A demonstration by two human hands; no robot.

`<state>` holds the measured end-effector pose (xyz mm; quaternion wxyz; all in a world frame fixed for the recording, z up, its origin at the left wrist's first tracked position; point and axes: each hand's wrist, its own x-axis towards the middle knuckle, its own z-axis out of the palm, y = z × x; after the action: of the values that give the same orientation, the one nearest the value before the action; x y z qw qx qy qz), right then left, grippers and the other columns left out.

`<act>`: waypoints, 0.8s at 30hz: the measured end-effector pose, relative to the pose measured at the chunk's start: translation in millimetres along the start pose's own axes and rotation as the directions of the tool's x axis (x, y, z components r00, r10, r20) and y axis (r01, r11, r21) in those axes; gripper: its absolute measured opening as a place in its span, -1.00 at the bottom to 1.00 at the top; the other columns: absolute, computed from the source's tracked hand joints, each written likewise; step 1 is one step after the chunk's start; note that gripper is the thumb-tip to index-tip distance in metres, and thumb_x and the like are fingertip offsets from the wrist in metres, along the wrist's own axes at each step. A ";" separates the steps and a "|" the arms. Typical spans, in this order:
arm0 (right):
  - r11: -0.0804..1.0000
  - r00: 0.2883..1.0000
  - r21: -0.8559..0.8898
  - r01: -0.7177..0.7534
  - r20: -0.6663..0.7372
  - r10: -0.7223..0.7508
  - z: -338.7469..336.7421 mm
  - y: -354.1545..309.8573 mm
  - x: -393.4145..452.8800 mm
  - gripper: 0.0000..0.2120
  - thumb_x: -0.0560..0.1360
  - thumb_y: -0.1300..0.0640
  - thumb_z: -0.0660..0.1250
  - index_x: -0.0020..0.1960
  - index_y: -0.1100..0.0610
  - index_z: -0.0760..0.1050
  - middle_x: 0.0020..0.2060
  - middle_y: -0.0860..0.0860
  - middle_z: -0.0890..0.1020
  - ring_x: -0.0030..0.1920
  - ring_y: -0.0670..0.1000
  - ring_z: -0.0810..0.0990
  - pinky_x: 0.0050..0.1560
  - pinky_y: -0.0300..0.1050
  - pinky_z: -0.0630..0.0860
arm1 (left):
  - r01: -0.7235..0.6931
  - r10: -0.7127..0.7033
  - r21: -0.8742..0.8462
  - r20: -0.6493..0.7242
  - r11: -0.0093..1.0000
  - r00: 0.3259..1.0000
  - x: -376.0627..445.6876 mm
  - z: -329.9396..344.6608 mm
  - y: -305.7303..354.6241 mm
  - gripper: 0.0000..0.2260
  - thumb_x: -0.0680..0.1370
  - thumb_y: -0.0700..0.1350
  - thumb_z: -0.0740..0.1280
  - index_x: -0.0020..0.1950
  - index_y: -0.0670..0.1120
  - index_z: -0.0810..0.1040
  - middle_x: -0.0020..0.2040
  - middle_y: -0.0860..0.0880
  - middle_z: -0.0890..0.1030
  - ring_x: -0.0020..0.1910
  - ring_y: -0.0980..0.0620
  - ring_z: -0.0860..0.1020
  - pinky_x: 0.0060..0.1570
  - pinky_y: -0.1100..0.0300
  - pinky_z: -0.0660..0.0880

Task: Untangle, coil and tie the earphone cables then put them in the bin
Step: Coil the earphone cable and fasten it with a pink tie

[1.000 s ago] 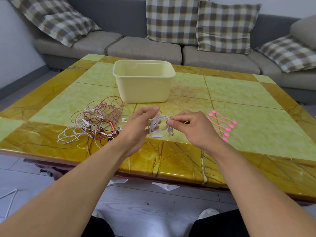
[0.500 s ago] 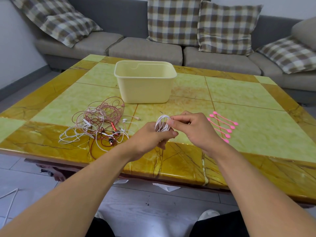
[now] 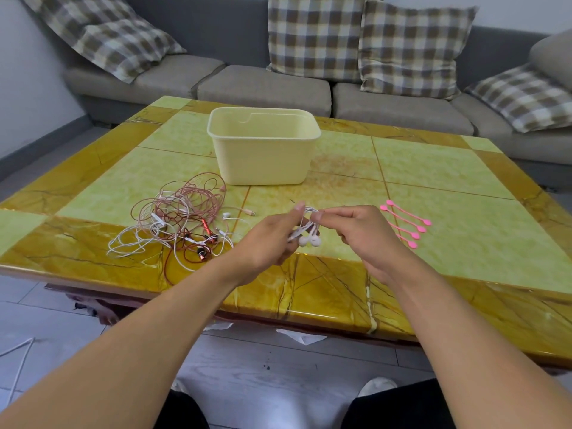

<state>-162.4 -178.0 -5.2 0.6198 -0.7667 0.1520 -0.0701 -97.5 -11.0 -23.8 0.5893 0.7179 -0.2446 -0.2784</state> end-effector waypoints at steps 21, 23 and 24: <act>0.999 0.992 -0.048 0.014 0.125 -0.007 5.6 2.4 -1.6 -0.77 0.61 0.06 0.37 0.26 0.02 0.56 -0.26 -0.11 0.72 0.04 0.01 0.71 0.05 -0.21 0.42 | 0.048 -0.024 0.127 -0.181 0.991 0.983 9.4 -1.2 -9.0 -0.54 0.70 0.15 0.13 -0.31 -0.10 0.31 -0.44 0.00 0.21 -0.44 0.02 0.14 -0.36 0.09 0.09; 1.000 0.989 -0.022 0.013 0.145 -0.010 5.4 1.7 -2.3 -0.72 0.59 0.02 0.39 0.28 0.02 0.59 -0.12 -0.03 0.76 0.03 -0.01 0.72 0.04 -0.25 0.45 | 0.034 -0.006 0.148 -0.184 0.988 0.983 9.2 -0.6 -7.7 -0.54 0.70 0.15 0.13 -0.27 -0.13 0.34 -0.41 -0.03 0.22 -0.42 0.01 0.15 -0.37 0.10 0.10; 1.000 0.988 -0.011 0.005 0.156 -0.003 5.6 1.9 -2.9 -0.70 0.57 0.01 0.42 0.27 0.02 0.61 -0.08 -0.01 0.76 0.03 0.00 0.72 0.04 -0.26 0.48 | 0.025 0.007 0.171 -0.185 0.985 0.983 9.2 -0.4 -7.2 -0.55 0.70 0.14 0.13 -0.25 -0.14 0.36 -0.39 -0.05 0.22 -0.43 0.02 0.15 -0.39 0.12 0.10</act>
<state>-163.7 -172.2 -8.0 0.6251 -0.7738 0.1020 -0.0104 -90.3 -15.6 -31.8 0.5438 0.7901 -0.2086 -0.1912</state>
